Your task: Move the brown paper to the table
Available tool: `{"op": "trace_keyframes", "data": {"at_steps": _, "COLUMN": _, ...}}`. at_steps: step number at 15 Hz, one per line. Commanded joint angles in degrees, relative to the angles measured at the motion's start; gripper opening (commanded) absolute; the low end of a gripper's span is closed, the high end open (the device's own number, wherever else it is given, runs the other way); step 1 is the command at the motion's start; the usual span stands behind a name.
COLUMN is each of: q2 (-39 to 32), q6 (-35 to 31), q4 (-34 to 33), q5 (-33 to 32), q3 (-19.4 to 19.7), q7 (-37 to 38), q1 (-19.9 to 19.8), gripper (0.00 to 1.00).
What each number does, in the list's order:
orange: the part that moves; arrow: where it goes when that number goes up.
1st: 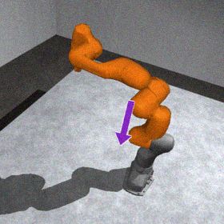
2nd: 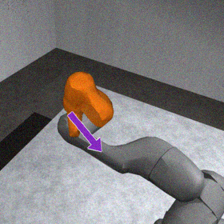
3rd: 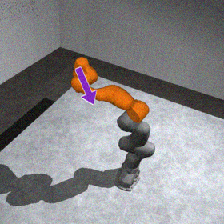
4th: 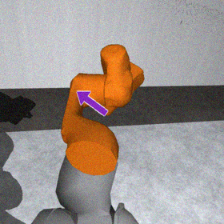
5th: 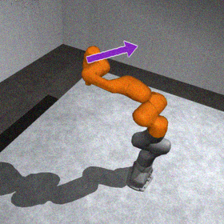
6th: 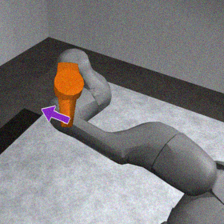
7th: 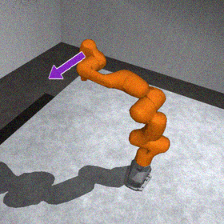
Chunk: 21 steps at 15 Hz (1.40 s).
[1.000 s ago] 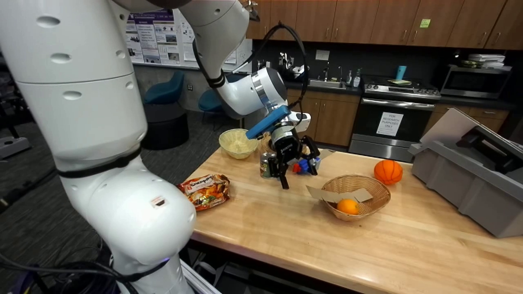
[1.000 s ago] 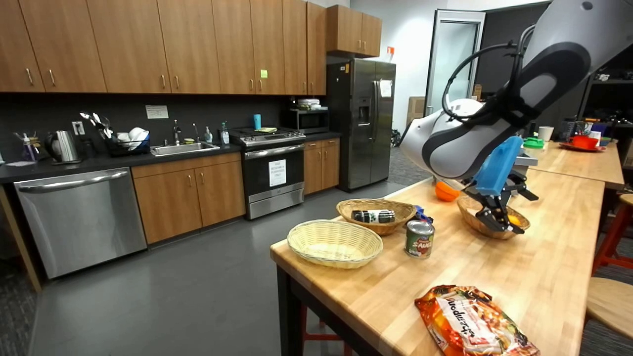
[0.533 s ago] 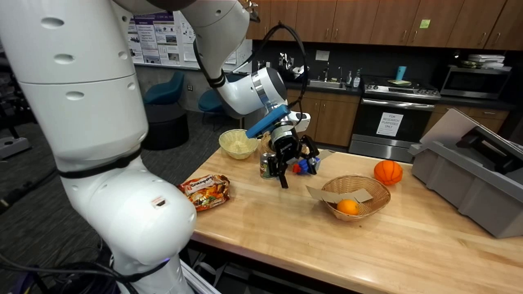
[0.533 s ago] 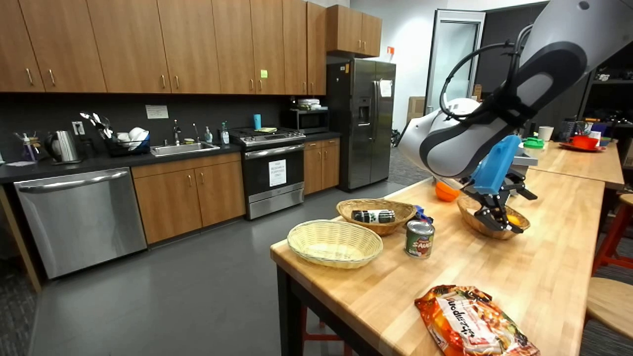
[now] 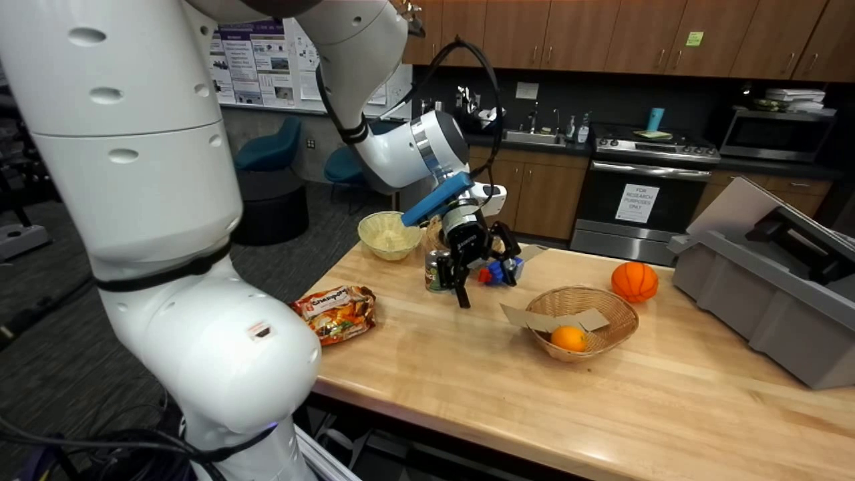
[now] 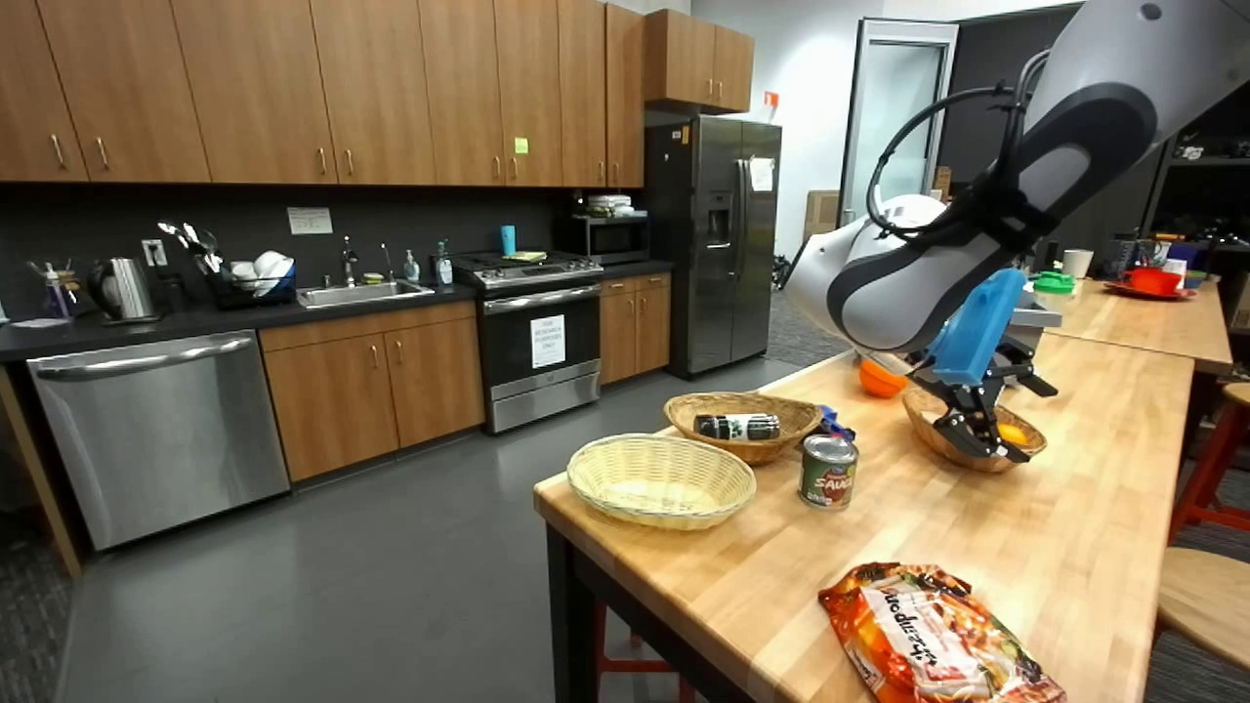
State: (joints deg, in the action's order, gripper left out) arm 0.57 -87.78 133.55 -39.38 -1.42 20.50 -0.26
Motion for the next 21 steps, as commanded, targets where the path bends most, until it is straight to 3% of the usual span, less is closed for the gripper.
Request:
{"op": "trace_keyframes", "data": {"at_steps": 1, "q2": -4.8, "q6": -1.4, "q4": -1.7, "q5": 1.6, "q3": -0.4, "q7": 0.8, "q1": 1.1, "gripper": 1.0}}
{"op": "trace_keyframes", "data": {"at_steps": 6, "q2": -13.0, "q6": -3.0, "q4": -4.5, "q5": 2.0, "q3": -0.2, "q7": 0.8, "q1": 2.2, "gripper": 1.0}}
{"op": "trace_keyframes", "data": {"at_steps": 10, "q2": -15.7, "q6": -1.1, "q4": -5.2, "q5": 0.6, "q3": 1.4, "q7": 0.9, "q1": 2.0, "gripper": 1.0}}
{"op": "trace_keyframes", "data": {"at_steps": 21, "q2": -12.8, "q6": 7.9, "q4": -5.8, "q5": -3.4, "q3": 4.5, "q7": 1.0, "q1": 0.8, "gripper": 1.0}}
